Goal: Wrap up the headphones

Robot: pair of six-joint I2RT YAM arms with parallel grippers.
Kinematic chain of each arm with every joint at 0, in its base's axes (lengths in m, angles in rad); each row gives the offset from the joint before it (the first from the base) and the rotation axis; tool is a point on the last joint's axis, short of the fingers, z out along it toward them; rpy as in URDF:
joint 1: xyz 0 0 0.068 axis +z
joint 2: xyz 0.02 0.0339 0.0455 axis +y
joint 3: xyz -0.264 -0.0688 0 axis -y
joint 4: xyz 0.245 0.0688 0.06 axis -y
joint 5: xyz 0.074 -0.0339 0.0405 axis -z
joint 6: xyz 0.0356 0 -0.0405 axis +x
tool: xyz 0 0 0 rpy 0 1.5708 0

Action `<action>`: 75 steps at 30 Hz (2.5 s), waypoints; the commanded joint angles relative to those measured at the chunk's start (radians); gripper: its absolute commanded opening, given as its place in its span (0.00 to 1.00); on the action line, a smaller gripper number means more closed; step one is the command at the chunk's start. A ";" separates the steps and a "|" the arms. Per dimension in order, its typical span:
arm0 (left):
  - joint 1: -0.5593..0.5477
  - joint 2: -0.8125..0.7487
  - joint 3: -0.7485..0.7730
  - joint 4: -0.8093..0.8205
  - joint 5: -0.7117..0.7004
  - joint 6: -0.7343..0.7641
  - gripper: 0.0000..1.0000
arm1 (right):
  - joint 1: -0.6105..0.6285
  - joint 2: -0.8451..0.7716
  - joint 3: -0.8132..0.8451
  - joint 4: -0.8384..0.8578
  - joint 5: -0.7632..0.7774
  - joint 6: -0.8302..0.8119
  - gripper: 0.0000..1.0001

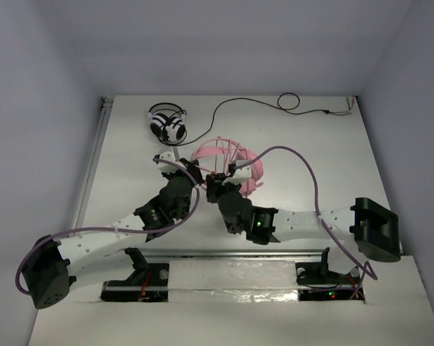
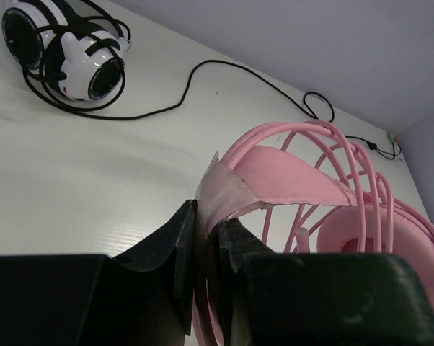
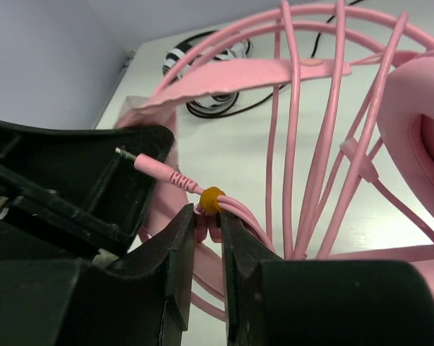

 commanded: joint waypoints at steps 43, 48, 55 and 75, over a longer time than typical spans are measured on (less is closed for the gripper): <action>0.096 0.200 0.147 0.075 0.186 -0.107 0.00 | -0.157 -0.046 0.119 -0.569 -0.608 0.281 0.53; 0.165 0.245 0.187 0.039 0.282 -0.131 0.00 | -0.157 -0.067 0.119 -0.582 -0.640 0.282 0.61; 0.213 0.268 0.184 0.045 0.358 -0.147 0.00 | -0.157 -0.157 0.124 -0.608 -0.656 0.275 0.62; 0.332 0.640 0.337 0.206 0.623 -0.272 0.00 | -0.157 -0.911 -0.143 -0.844 -0.371 0.298 0.00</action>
